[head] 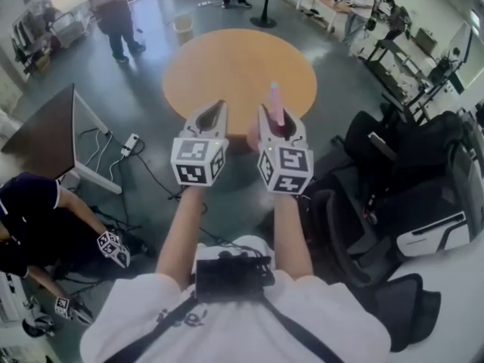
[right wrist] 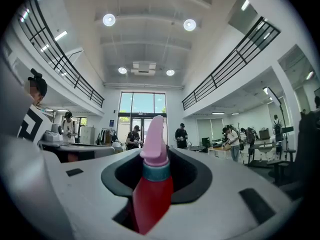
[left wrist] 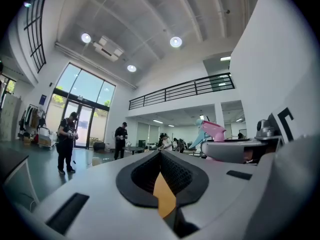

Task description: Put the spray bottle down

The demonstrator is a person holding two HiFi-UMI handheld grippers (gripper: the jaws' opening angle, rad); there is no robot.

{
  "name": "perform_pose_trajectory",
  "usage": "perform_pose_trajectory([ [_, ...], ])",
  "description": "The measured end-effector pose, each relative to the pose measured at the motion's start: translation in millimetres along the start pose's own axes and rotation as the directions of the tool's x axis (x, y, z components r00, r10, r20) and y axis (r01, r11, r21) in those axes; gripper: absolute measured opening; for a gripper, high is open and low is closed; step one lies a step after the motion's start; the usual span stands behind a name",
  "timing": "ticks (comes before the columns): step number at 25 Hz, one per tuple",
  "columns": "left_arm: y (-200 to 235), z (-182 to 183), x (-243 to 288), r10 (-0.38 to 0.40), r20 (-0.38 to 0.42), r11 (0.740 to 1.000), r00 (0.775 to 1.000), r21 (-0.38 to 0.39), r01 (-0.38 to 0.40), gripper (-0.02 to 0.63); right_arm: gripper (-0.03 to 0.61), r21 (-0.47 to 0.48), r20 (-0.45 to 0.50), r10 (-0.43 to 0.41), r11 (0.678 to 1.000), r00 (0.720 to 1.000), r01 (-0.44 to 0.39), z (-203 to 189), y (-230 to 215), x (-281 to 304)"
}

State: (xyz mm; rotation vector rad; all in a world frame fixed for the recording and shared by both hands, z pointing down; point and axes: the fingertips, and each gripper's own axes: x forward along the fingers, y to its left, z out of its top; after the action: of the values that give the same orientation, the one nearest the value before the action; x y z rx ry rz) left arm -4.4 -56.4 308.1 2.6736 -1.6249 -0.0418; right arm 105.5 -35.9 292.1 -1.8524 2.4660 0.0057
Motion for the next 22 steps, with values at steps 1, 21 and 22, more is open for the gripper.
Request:
perform_pose_trajectory([
  [1, 1, -1, 0, 0.000, -0.003, 1.000, 1.000, -0.004, 0.000, 0.012, 0.163, 0.003, 0.001, 0.003, 1.000, 1.000, -0.003, -1, 2, 0],
  [21, 40, -10, -43, -0.075, -0.008, 0.997, 0.997, -0.006, 0.075, 0.012, 0.164, 0.006, -0.002, -0.028, 1.000, 1.000, 0.028, -17, 73, -1],
  [22, 45, -10, -47, -0.080, -0.008, 0.997, 0.997, -0.006, 0.079, 0.012, 0.164, 0.006, -0.004, -0.028, 1.000, 1.000, 0.028, -19, 81, 0],
])
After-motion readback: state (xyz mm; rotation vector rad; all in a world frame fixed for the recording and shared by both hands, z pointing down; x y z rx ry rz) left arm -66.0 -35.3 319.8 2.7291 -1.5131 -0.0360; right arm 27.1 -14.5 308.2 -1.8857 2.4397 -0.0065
